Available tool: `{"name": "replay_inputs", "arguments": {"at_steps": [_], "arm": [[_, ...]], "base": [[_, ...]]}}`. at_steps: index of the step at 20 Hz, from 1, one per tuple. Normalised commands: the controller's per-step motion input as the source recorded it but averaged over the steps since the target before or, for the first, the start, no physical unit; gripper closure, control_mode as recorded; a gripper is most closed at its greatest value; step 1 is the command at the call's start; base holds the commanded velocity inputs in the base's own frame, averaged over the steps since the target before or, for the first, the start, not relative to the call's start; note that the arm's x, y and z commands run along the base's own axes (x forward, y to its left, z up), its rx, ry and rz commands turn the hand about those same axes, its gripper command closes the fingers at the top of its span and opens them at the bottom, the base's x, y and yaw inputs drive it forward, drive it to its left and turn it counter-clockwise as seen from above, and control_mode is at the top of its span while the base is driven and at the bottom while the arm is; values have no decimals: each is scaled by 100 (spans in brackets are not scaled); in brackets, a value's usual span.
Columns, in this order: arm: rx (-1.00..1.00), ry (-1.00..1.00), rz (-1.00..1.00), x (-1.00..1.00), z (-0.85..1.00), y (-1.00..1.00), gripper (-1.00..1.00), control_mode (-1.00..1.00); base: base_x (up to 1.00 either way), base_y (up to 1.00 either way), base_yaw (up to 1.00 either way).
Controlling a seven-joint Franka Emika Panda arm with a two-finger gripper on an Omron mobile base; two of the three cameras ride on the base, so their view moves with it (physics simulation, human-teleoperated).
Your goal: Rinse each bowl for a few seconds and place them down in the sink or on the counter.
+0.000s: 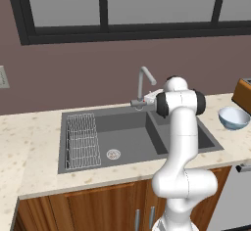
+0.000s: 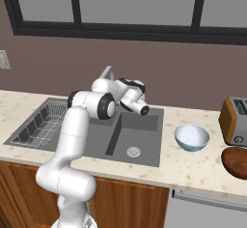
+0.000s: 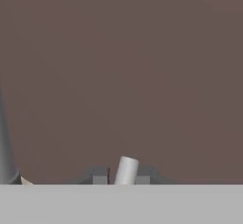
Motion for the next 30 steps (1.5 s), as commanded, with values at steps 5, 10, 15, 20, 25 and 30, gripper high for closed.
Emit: {"name": "replay_inputs", "arguments": {"at_steps": [5,10,15,20,25,30], "arm": [[3,1,-6,2,-8,-28,100,-100],[7,6,-6,3,-8,-47,100,-100],[6,9,-5,12,-9,-42,100,-100],[7,7,-4,9,-10,-46,100,-100],[8,6,-4,2,-8,-49,100,-100],[8,6,-4,1,-9,-50,100,-100]], "base": [[0,0,0],[0,0,0],[0,0,0],[0,0,0],[0,0,0],[0,0,0]]}}
